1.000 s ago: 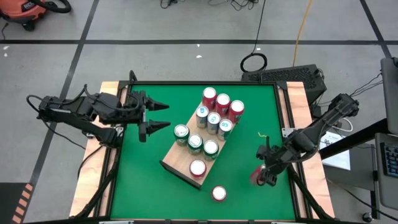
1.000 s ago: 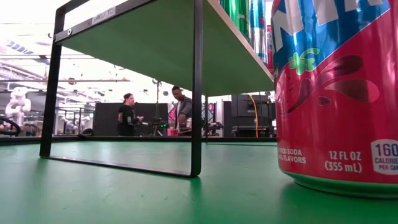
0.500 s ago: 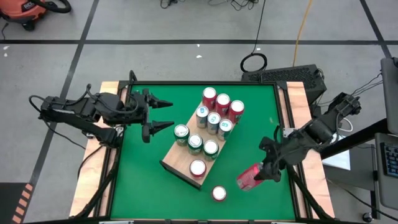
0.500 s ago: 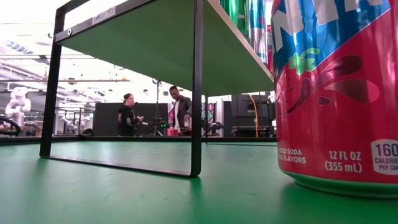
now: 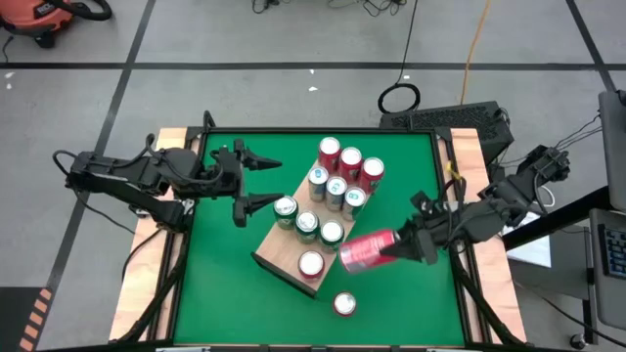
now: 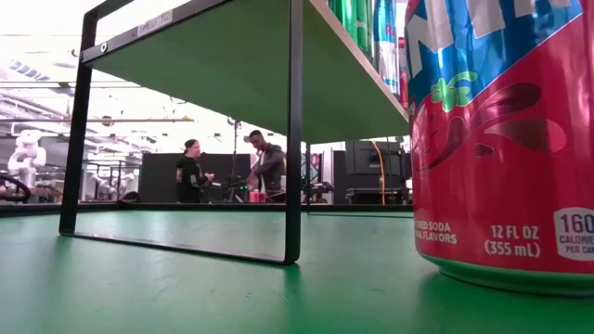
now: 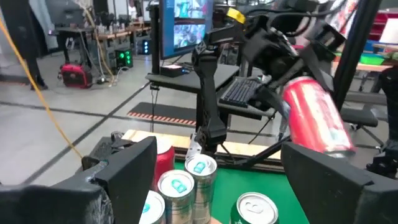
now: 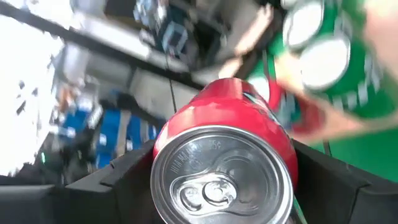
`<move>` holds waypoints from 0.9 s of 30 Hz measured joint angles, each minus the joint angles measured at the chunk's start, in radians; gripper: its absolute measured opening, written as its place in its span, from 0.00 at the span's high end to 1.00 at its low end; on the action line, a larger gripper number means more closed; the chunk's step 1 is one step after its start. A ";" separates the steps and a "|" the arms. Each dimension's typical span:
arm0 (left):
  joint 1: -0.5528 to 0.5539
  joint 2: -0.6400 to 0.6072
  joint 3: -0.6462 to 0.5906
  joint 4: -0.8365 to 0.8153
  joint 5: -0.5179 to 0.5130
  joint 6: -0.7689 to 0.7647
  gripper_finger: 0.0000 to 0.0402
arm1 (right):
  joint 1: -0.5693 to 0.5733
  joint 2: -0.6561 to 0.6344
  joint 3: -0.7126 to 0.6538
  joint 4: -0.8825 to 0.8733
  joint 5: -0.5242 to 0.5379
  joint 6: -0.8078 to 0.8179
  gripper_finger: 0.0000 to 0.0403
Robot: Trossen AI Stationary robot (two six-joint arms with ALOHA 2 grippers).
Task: Sort soda cans
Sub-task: Put the red soda can on the shelf and align it with the bottom red soda can
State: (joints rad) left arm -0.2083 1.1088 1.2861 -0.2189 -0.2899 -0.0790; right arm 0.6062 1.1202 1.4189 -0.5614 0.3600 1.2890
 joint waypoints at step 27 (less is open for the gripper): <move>-0.023 0.061 0.000 0.056 0.204 0.106 0.15 | -0.230 0.217 0.000 0.497 0.187 -0.079 0.26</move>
State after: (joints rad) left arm -0.2317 1.1694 1.2861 -0.1626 -0.0861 0.0272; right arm 0.3760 1.3368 1.4185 -0.0648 0.5474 1.2105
